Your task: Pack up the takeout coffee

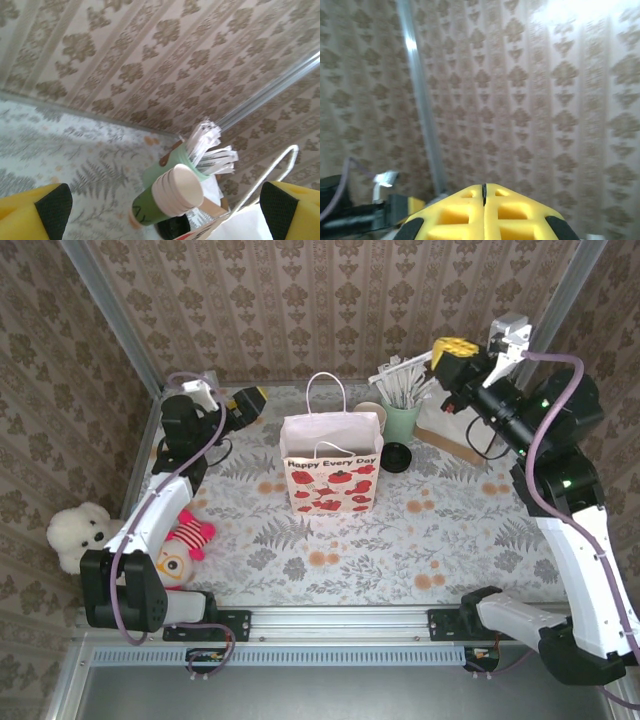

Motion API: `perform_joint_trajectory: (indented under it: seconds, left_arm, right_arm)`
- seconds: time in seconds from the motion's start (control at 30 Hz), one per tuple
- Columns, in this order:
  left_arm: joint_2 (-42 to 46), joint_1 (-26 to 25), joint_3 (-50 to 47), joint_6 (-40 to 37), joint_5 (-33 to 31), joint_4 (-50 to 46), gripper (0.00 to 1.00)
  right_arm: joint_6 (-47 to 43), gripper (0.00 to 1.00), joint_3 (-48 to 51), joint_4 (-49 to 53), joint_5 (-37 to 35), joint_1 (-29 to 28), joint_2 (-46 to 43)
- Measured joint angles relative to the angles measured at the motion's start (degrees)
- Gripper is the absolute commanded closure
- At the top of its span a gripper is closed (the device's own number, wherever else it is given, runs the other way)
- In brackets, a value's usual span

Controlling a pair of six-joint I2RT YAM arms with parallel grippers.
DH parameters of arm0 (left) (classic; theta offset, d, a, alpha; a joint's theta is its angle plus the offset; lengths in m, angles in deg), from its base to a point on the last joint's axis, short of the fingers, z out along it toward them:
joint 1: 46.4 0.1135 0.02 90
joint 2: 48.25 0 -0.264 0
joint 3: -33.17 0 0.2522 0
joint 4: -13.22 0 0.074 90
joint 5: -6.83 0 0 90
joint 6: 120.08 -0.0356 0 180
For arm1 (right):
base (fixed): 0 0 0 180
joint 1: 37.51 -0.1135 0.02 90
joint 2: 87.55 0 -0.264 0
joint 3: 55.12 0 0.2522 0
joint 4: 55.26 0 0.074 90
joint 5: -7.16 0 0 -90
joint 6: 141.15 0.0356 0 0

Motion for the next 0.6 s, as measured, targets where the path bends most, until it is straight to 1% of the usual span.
perform_joint_trajectory:
  seconds: [0.1,0.23,0.37,0.47,0.6]
  left_arm:
    - [-0.02,-0.66,-0.76,1.55,0.90,5.11,0.00]
    - [-0.50,-1.44,-0.76,4.48,1.99,7.93,0.00]
    - [-1.90,-3.15,-0.76,7.30,1.44,8.39,0.00]
    - [-2.60,-5.62,-0.76,8.22,-0.85,6.86,0.00]
    - [-2.97,-8.22,-0.72,8.52,-3.61,5.25,0.00]
  right_arm:
    - [3.50,1.00,4.37,-3.74,3.52,-1.66,1.60]
    - [7.65,1.00,9.46,-8.41,5.03,-4.48,6.36]
    - [13.44,1.00,16.39,-14.93,3.87,-6.78,9.84]
    - [18.71,1.00,20.76,-20.20,2.08,-8.31,12.00]
    - [23.17,1.00,23.63,-25.31,-0.50,-10.36,14.45]
